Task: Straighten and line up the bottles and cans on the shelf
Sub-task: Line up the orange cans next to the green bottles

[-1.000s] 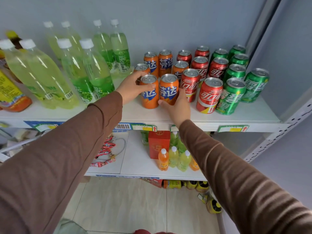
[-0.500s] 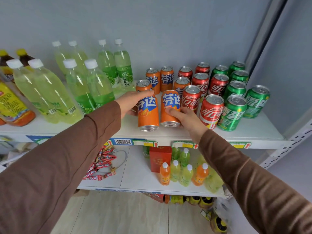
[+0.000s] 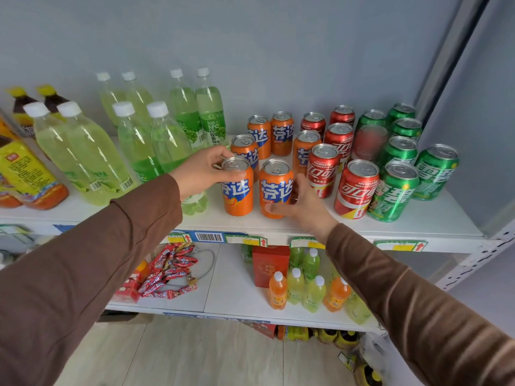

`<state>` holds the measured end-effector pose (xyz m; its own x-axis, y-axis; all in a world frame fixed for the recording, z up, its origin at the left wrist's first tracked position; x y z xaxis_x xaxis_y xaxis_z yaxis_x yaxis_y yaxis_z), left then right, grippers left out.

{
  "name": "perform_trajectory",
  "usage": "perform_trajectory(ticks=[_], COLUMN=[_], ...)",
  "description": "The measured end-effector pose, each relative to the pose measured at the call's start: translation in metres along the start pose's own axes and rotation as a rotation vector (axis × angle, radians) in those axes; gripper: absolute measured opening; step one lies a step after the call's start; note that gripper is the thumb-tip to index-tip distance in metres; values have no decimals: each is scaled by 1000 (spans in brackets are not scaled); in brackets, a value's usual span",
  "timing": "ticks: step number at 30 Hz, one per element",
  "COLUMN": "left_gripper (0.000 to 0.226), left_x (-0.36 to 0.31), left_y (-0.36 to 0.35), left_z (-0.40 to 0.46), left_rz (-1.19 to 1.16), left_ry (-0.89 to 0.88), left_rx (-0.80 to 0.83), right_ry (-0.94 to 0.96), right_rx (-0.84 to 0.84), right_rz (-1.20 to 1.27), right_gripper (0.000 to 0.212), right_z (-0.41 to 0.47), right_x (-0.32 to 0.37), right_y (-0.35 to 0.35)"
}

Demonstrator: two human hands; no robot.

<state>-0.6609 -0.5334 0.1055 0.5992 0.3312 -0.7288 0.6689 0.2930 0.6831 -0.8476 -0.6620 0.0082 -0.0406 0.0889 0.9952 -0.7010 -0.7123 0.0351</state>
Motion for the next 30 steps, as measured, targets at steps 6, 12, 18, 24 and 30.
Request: perform_trajectory(ticks=[6,12,18,24,30], left_gripper=[42,32,63,72,77], left_x=[10,11,-10,-51,-87], left_y=[3,9,24,69,100], left_z=[-3,-1,3,15,53], left_rz=[87,130,346,585,723], left_ry=[-4,43,74,-61,-251], left_rx=[73,175,321,371,415], right_ry=[-10,-13,-74,26,128], right_rx=[16,42,141,83,34], right_rz=[-10,-40,17,-58,-286], right_gripper=[68,68,72,72,41], right_z=[5,8,9,12,37], right_x=[-4,-8,6,63,104], right_y=[-14,-21,-17,6,17])
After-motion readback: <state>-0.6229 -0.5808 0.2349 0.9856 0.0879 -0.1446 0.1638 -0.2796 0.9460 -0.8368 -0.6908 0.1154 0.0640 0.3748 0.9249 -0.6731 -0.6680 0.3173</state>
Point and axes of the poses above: each hand's wrist, its own z-axis towards the middle knuckle, its own y-axis out of the back of the hand, x = y × z, the point moved 2 cm from there along z, towards the middle knuckle, and after that the axes turned 12 degrees about z, right-handed, at the moved point
